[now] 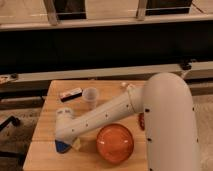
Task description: Place the white sponge in the ceramic bowl
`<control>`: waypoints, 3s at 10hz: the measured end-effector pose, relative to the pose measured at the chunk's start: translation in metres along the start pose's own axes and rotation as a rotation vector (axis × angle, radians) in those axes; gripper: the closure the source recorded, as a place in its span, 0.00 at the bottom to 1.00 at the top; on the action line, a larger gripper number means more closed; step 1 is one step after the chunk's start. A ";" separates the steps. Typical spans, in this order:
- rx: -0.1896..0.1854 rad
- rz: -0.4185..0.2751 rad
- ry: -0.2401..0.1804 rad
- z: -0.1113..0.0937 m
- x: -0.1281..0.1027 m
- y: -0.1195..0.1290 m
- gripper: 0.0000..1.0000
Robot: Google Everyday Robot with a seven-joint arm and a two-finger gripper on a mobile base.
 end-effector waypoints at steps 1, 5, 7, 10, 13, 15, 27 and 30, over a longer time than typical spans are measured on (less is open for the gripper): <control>0.009 0.005 0.003 0.000 -0.002 -0.002 0.20; -0.023 0.013 0.057 -0.002 -0.010 -0.010 0.20; -0.046 0.012 0.077 -0.003 -0.012 -0.014 0.20; -0.083 0.023 0.105 -0.002 -0.012 -0.016 0.20; -0.101 0.054 0.122 -0.001 -0.011 -0.015 0.20; -0.106 0.064 0.120 0.001 -0.010 -0.014 0.20; -0.081 0.036 0.099 0.000 -0.009 -0.014 1.00; -0.081 0.035 0.113 -0.008 -0.003 -0.011 1.00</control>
